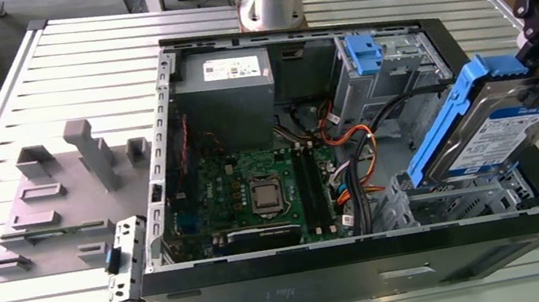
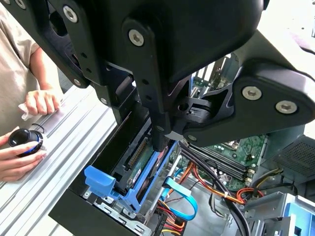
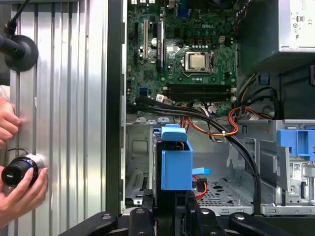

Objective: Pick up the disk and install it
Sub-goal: 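Pick up the disk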

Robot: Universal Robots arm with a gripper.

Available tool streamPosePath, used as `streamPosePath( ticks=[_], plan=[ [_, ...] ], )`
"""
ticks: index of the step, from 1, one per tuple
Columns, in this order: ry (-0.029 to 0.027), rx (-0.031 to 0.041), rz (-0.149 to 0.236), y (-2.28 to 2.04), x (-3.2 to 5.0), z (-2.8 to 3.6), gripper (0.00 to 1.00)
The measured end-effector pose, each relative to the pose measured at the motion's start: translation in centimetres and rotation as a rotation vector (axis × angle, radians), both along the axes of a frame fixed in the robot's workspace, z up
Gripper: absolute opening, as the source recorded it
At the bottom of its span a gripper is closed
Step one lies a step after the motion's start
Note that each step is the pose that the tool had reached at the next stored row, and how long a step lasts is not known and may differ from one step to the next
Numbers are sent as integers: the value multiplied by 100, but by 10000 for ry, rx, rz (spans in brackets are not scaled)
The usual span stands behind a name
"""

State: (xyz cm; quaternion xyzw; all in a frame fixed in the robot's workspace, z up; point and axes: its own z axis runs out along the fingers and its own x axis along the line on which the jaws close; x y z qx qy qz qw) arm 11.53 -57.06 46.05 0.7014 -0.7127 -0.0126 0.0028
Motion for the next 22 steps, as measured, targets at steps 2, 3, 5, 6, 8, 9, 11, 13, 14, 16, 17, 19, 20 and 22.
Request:
streamPosePath(
  ticks=[2, 3, 5, 6, 8, 9, 11, 13, 14, 16, 17, 19, 20, 22],
  plan=[
    [0, -1, 0, 0, 0, -8, 35],
    [0, -1, 0, 0, 0, -12, 35],
    [0, 0, 0, 0, 0, -19, 35],
    [0, 0, 0, 0, 0, -21, 35],
    [0, -3, 0, 0, 0, -20, 35],
    [0, -1, 0, 0, 0, -21, 35],
    [0, 0, -1, 0, 0, -22, 35],
    [0, 2, -1, 0, -5, -23, 35],
    [-1, 4, -2, 0, -13, -24, 35],
    [-5, 0, -1, 0, -31, -22, 35],
    [-6, 0, 0, -1, -38, -22, 35],
    [-9, 2, 0, 0, -39, -26, 35],
    [-10, 2, 1, 0, -39, -30, 35],
    [-11, -1, -1, 0, -39, -38, 35]
  ],
)
